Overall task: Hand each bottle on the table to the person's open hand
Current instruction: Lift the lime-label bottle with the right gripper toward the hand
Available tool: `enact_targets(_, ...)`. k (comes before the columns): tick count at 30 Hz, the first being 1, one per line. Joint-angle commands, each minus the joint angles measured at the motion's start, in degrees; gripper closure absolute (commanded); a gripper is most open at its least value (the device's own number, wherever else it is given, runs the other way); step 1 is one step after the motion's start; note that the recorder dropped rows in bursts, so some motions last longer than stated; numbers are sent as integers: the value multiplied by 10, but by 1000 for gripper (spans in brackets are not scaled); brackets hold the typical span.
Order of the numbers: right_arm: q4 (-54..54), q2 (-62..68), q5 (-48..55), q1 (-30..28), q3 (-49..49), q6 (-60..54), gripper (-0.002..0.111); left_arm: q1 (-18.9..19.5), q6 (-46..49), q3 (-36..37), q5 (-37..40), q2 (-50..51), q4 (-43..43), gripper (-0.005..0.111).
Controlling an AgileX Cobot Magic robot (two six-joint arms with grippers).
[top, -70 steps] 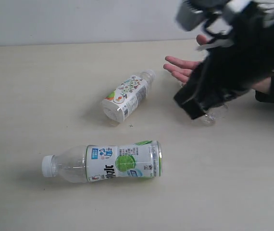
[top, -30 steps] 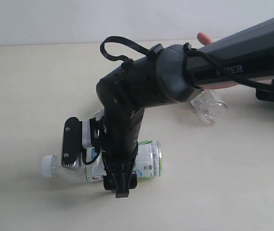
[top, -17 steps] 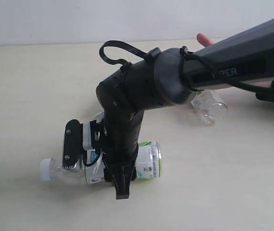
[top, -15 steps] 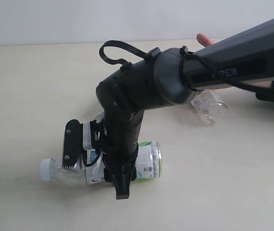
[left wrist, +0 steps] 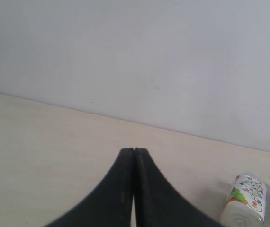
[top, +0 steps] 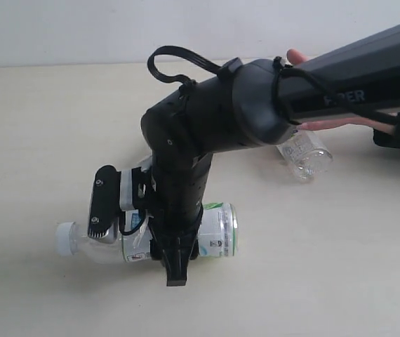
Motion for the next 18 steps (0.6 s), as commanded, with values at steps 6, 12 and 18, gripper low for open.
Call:
enact_targets(6,-1,-40,31,1,-2,27,108,-3,2,2,-3,-4,-5,104)
enact_targets(12,0,-51,79,1,-2,58,108,-3,2,2,-3,-4,-5,104)
enact_targets(18,1,-79,93,1,-2,119,108,-3,2,2,-3,-4,-5,104)
